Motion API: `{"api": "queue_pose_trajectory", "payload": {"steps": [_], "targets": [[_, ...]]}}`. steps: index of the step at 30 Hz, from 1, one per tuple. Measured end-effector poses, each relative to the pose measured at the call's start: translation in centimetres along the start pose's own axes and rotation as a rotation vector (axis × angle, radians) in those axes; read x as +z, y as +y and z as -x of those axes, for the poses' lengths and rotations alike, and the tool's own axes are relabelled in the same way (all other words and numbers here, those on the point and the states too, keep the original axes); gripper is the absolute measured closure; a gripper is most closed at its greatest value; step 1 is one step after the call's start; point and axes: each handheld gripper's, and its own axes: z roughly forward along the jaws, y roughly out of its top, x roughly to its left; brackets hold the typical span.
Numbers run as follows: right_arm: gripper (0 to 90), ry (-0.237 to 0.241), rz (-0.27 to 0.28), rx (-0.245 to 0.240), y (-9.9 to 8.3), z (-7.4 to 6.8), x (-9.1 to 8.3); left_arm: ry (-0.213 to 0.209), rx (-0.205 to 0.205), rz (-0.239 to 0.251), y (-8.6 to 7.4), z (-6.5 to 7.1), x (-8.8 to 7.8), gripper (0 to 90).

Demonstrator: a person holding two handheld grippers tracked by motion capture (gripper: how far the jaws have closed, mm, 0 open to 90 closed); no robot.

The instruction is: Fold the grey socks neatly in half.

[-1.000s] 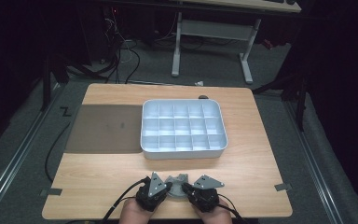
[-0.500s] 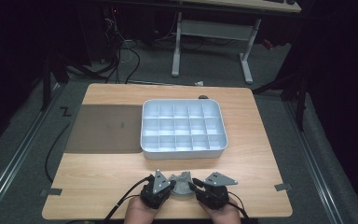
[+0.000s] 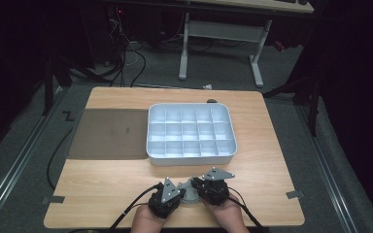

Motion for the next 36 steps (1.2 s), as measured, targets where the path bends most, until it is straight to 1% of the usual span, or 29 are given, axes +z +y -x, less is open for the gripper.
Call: {"api": "queue_pose_trajectory", "payload": {"steps": [1, 4, 6, 7, 8, 9, 10, 11, 12, 13, 14, 15, 16, 17, 19, 20, 21, 22, 23, 25, 26, 27, 28, 29, 32, 33, 34, 35, 36], "targets": [[82.4, 0.014, -0.009, 0.006, 0.0, 0.3, 0.2, 0.000, 0.001, 0.004, 0.0, 0.0, 0.0, 89.2], [82.5, 0.014, -0.017, -0.001, 0.0, 0.3, 0.1, 0.006, 0.003, 0.009, -0.1, 0.0, -0.1, 86.9], [79.0, 0.012, -0.015, -0.007, 0.0, 0.4, -0.1, 0.008, 0.004, 0.007, -0.1, 0.0, -0.1, 86.9], [76.9, 0.016, 0.008, 0.026, -0.2, 0.5, -1.0, 0.010, 0.004, 0.006, 0.0, 0.0, -0.1, 87.1], [76.9, 0.016, 0.008, 0.026, -0.2, 0.5, -1.0, 0.010, 0.001, 0.006, 0.0, 0.0, 0.0, 87.1], [75.4, 0.014, 0.038, 0.041, -0.6, 0.6, -2.0, 0.009, -0.001, 0.004, 0.0, 0.0, 0.0, 87.2], [75.4, 0.014, 0.038, 0.041, -0.6, 0.6, -2.0, 0.011, -0.002, 0.004, 0.1, 0.0, 0.1, 87.2], [72.4, 0.016, 0.042, 0.069, -1.4, 0.7, -2.9, 0.012, 0.000, 0.002, 0.2, 0.0, 0.2, 87.3], [72.4, 0.016, 0.042, 0.069, -1.4, 0.7, -2.9, 0.012, 0.000, 0.002, 0.2, 0.0, 0.2, 87.4], [65.4, 0.025, 0.047, 0.105, -2.2, 0.6, -3.6, 0.017, 0.006, 0.001, 0.2, 0.2, 0.3, 87.5], [65.4, 0.025, 0.047, 0.105, -2.2, 0.6, -3.6, 0.017, 0.006, 0.001, 0.2, 0.2, 0.3, 87.5], [61.7, 0.036, 0.052, 0.133, -2.5, 0.6, -3.9, 0.020, 0.006, 0.003, 0.3, 0.2, 0.4, 87.5], [56.3, 0.062, 0.052, 0.180, -3.0, 0.7, -4.0, 0.020, 0.004, 0.003, 0.3, 0.2, 0.4, 87.7], [55.1, 0.062, 0.045, 0.191, -3.1, 0.7, -3.9, 0.023, 0.006, 0.003, 0.3, 0.3, 0.4, 87.7], [54.8, 0.072, 0.031, 0.212, -3.5, 0.6, -3.5, 0.023, 0.006, 0.002, 0.3, 0.3, 0.4, 87.8], [54.8, 0.072, 0.031, 0.212, -3.5, 0.6, -3.5, 0.023, 0.006, 0.002, 0.3, 0.3, 0.4, 87.8], [55.3, 0.066, 0.015, 0.217, -3.6, 0.4, -3.2, 0.022, 0.006, 0.002, 0.3, 0.3, 0.4, 87.8], [57.1, 0.058, 0.013, 0.213, -3.7, 0.3, -3.1, 0.021, 0.006, 0.002, 0.3, 0.3, 0.4, 87.9], [63.5, 0.044, 0.016, 0.219, -3.8, 0.1, -3.0, 0.019, 0.006, 0.001, 0.3, 0.3, 0.4, 88.0], [72.9, 0.060, 0.012, 0.222, -3.8, 0.0, -2.9, 0.018, 0.007, 0.002, 0.3, 0.3, 0.4, 88.1], [72.9, 0.060, 0.012, 0.222, -3.8, 0.0, -2.9, 0.018, 0.007, 0.002, 0.3, 0.3, 0.4, 88.0], [80.3, 0.055, 0.022, 0.211, -3.7, -0.2, -2.9, 0.015, 0.013, 0.000, 0.3, 0.4, 0.5, 88.1], [80.3, 0.055, 0.022, 0.211, -3.7, -0.2, -2.9, 0.015, 0.013, 0.000, 0.3, 0.4, 0.5, 88.0], [81.3, 0.022, 0.040, 0.180, -3.4, -0.6, -3.3, 0.016, 0.021, 0.001, 0.3, 0.5, 0.5, 88.0], [81.3, -0.024, 0.069, 0.124, -3.0, -1.4, -4.0, 0.015, 0.026, -0.002, 0.4, 0.6, 0.5, 88.1], [81.4, -0.044, 0.082, 0.093, -2.8, -1.9, -4.2, 0.016, 0.034, -0.003, 0.4, 0.7, 0.6, 88.0], [81.4, -0.044, 0.082, 0.093, -2.8, -1.9, -4.2, 0.016, 0.034, -0.003, 0.4, 0.7, 0.6, 88.0], [81.5, -0.063, 0.100, 0.058, -2.6, -2.6, -4.6, 0.015, 0.034, -0.003, 0.5, 0.8, 0.7, 88.0], [81.5, -0.072, 0.105, 0.039, -2.5, -2.9, -4.6, 0.015, 0.034, -0.003, 0.5, 0.8, 0.7, 88.0]]}}
